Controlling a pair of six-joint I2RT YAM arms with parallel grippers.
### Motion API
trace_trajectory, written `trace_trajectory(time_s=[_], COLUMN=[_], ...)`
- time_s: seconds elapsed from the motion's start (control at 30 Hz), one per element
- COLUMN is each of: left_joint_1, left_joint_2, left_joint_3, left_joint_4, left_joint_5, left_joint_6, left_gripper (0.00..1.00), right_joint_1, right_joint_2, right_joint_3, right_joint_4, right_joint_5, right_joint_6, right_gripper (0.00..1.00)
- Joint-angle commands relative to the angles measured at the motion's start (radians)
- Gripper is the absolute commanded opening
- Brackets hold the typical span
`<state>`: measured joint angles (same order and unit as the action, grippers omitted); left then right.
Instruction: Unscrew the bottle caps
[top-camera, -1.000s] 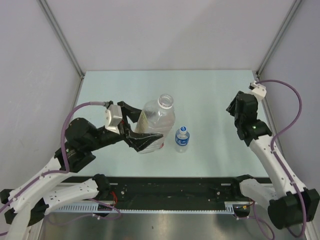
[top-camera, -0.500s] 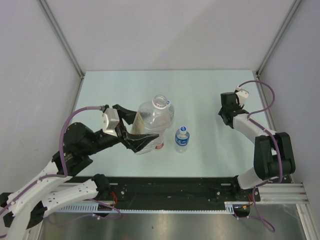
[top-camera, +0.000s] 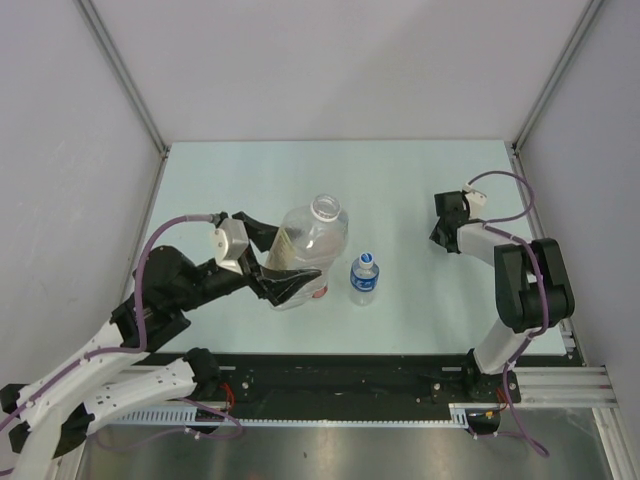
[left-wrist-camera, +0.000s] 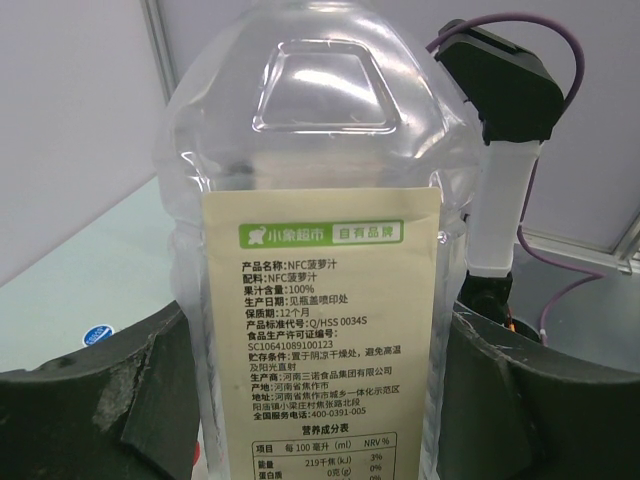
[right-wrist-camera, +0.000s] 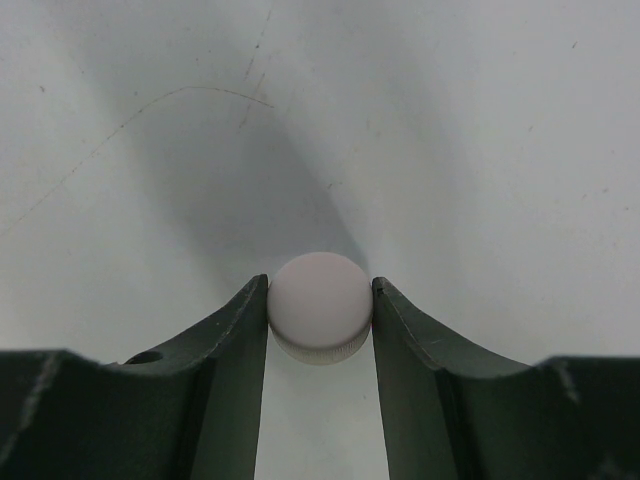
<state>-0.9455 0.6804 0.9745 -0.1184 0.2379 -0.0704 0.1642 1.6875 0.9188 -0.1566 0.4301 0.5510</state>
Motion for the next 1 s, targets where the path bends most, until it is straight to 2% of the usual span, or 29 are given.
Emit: trace_trajectory(time_s=[0.0,0.27,0.7,0.77,0.97], left_joint_1=[0.005,0.005,0.005,0.005,0.005], left_joint_2=[-0.010,-0.012,-0.039,-0.038,-0.035], left_joint_3=[0.001,-0.008,-0.014,-0.016,-0.023], left_joint_4=[0.040,0.048,0.042,0.040,0.046], left_joint_5=[-0.018,-0.017,-0.017,-0.017,-0.015], left_joint_6=[0.000,-0.005,-0.005,-0.006,-0.014], left_gripper=[0.00,0.01,0.01,0.01,0.01], right_joint_1=[-0.006,0.001,0.026,0.028,0.029], right_joint_2=[0.021,0.096,0.155,0.156,0.143], right_joint_3=[0.070,0.158,0.163,0.161,0.161], right_joint_4=[0.046,-0.012,-0.060,-0.067,-0.078], right_joint_5=[0.009,0.027,-0.042,-0.044,-0.054], right_joint_6=[0.023,0.006,0.001,0.000,-0.006], right_gripper=[0.00,0.00,0.01,0.05,0.32])
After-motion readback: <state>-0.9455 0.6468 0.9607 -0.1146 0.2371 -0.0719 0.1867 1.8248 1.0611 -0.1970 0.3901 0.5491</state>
